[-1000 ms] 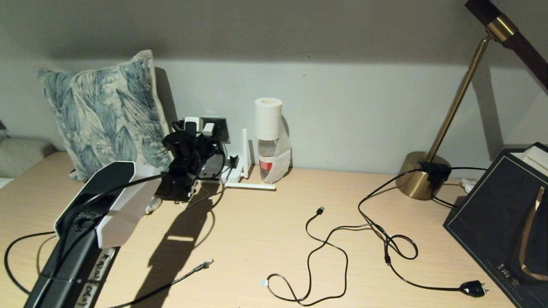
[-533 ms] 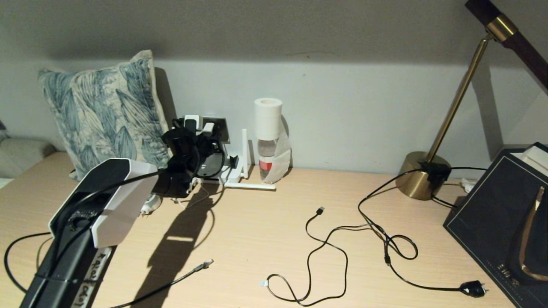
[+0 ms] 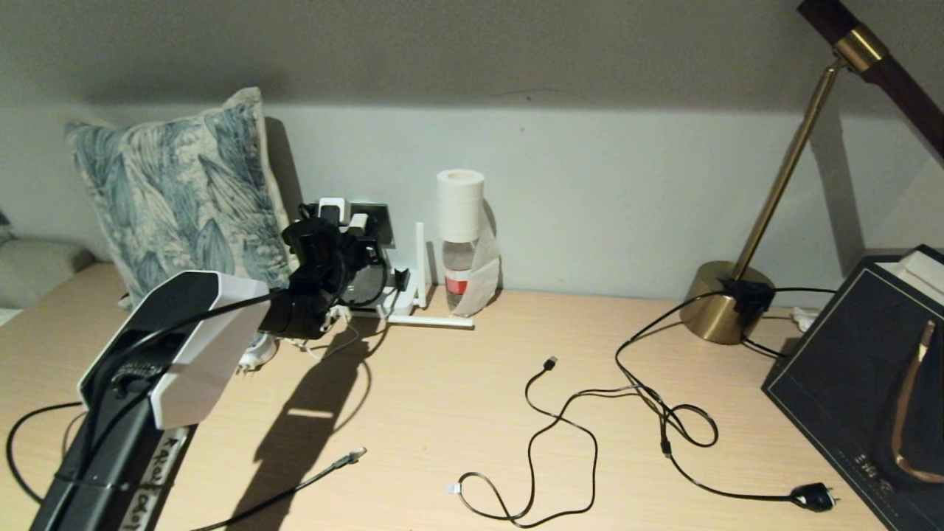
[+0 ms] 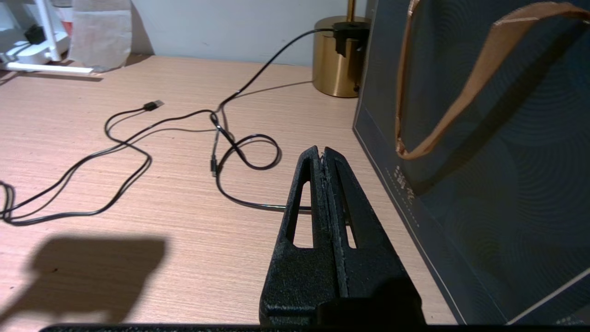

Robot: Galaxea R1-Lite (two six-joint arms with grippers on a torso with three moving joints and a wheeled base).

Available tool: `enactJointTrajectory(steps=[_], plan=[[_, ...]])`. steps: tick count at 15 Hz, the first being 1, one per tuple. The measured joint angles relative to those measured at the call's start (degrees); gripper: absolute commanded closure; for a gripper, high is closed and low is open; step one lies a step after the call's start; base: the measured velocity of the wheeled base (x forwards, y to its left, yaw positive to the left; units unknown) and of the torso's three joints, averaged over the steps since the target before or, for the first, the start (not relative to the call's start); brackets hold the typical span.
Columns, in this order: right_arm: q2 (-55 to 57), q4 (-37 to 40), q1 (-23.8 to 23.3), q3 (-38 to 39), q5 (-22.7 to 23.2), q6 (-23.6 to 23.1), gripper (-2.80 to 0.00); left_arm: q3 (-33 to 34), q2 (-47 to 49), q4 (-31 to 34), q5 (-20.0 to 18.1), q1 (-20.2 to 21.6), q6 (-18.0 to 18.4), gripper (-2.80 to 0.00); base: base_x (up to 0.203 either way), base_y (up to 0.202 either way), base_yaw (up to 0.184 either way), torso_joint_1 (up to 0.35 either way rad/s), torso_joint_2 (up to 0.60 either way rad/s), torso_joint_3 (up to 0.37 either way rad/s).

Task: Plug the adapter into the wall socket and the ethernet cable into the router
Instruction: Plug plug into socket

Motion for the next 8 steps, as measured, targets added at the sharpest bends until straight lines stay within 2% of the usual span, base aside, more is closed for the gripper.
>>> enactJointTrajectory(steps=[8], plan=[[0.0,0.0,0.0,0.0,0.0,0.0,0.00,0.0,-1.1,2.1,-0.1,0.3,0.0,0.00,0.000,0.000,0.000,0.000,0.00,0.000]])
